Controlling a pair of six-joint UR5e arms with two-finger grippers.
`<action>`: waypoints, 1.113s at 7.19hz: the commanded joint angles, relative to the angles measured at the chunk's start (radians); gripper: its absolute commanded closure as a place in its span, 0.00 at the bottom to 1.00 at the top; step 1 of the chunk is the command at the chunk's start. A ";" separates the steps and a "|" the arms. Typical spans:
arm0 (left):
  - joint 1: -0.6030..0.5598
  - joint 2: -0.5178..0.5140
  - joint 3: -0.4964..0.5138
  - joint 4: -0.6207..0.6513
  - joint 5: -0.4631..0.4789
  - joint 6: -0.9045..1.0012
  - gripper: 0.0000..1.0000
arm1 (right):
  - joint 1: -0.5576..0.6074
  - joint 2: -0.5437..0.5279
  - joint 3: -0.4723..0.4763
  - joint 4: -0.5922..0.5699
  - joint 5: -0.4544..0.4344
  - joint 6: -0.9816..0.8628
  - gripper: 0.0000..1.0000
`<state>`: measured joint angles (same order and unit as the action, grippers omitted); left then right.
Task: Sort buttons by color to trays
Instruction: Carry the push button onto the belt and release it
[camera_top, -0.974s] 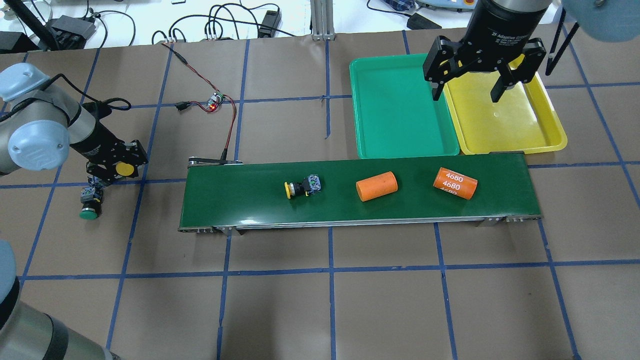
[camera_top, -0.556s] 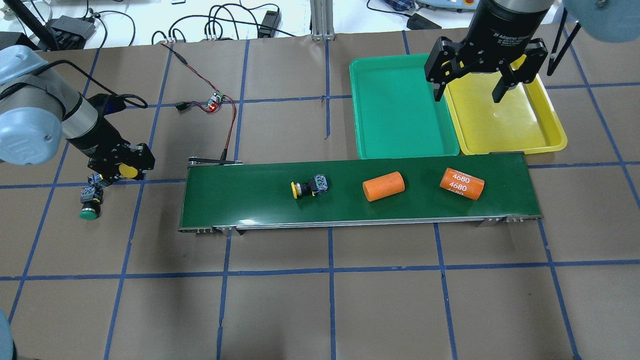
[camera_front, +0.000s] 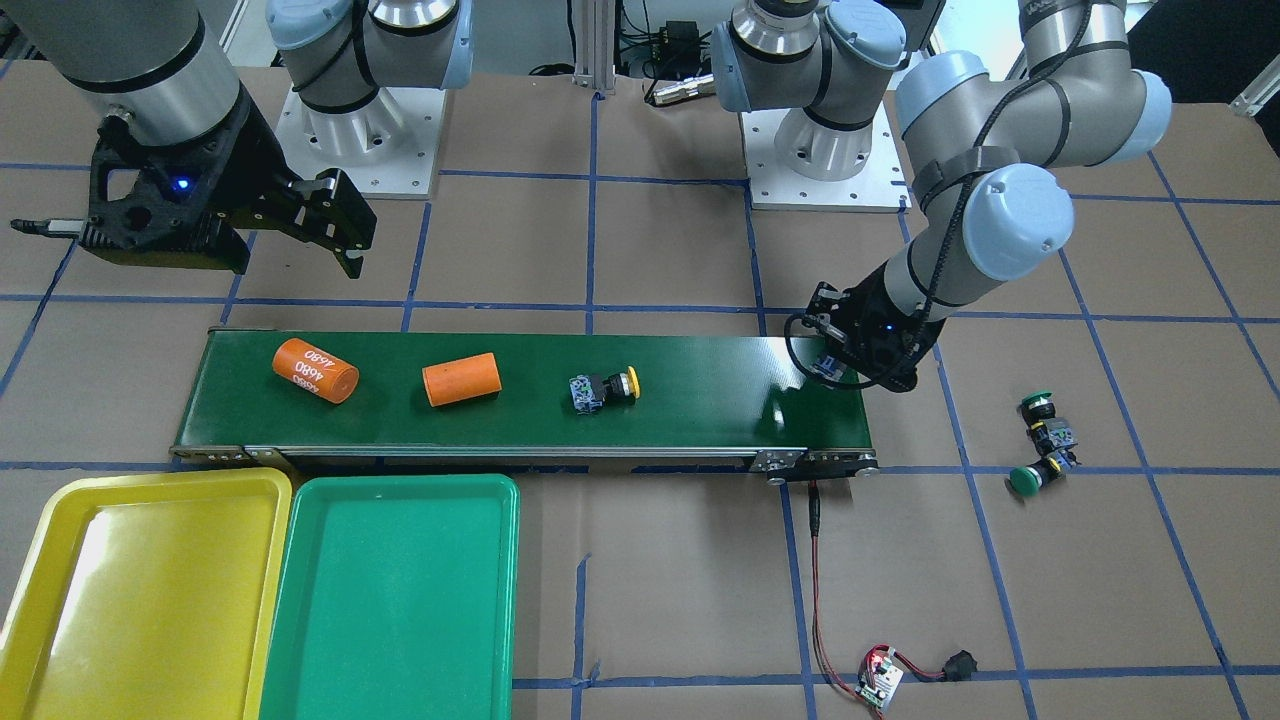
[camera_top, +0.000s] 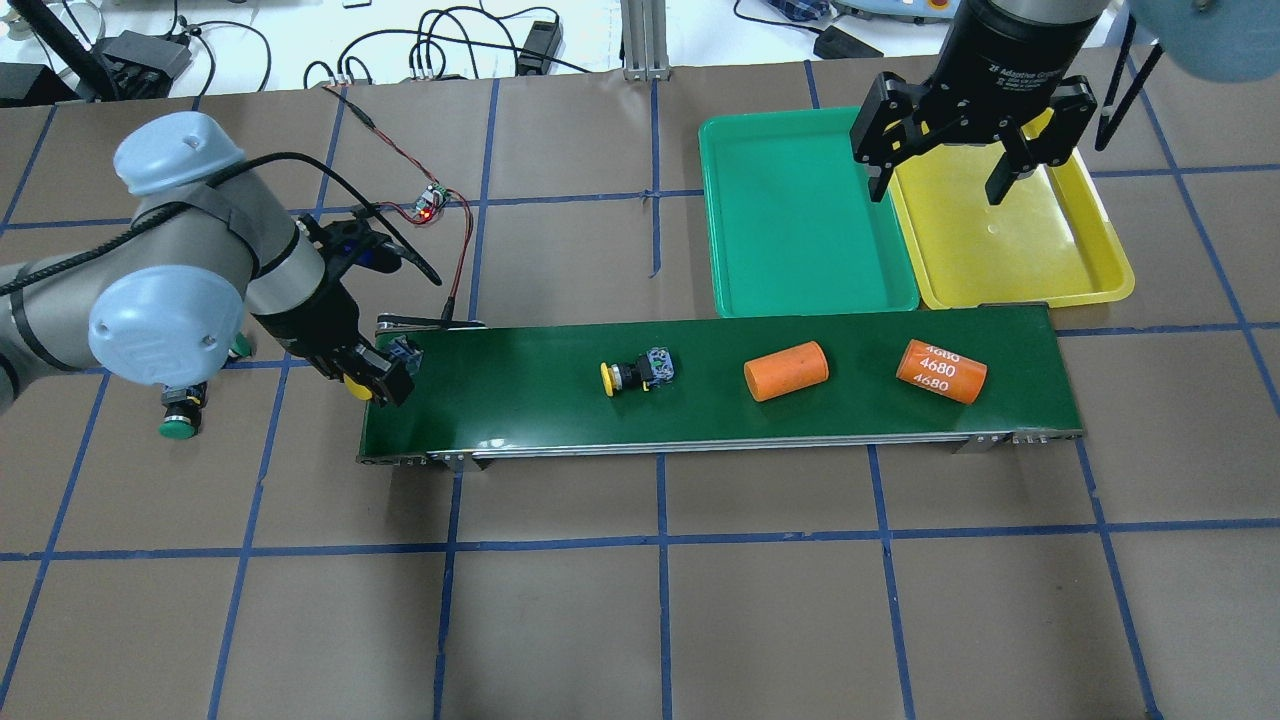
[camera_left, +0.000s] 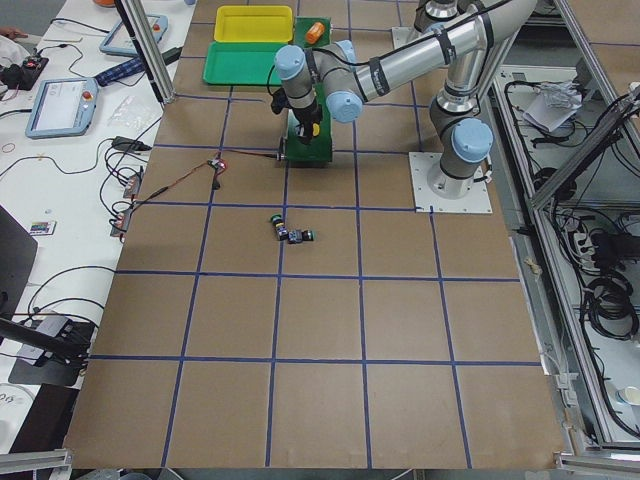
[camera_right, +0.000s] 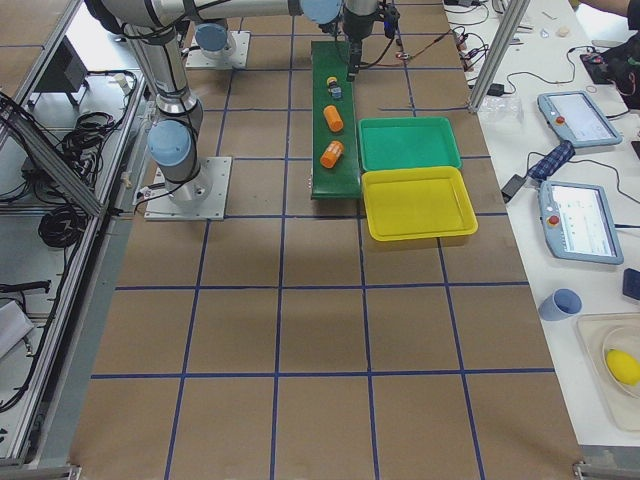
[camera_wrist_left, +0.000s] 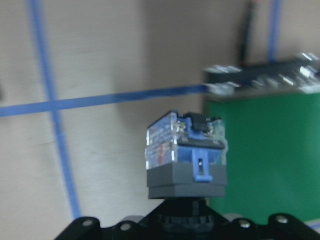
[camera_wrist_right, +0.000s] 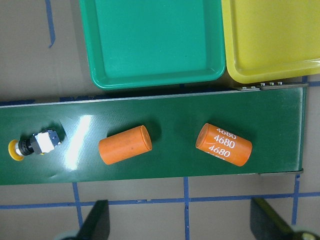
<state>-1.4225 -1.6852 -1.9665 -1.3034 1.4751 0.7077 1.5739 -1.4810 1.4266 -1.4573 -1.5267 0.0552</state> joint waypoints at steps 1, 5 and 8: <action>-0.012 -0.011 -0.038 0.070 -0.066 0.373 1.00 | -0.002 0.002 0.000 -0.002 0.003 0.000 0.00; -0.006 -0.068 -0.043 0.177 -0.076 0.464 0.99 | -0.005 0.001 0.000 -0.012 0.000 -0.002 0.00; -0.013 -0.054 -0.051 0.161 -0.072 0.461 0.00 | -0.006 0.004 -0.002 -0.017 0.002 -0.002 0.00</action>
<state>-1.4346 -1.7471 -2.0162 -1.1357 1.4015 1.1696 1.5693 -1.4778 1.4263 -1.4730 -1.5250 0.0541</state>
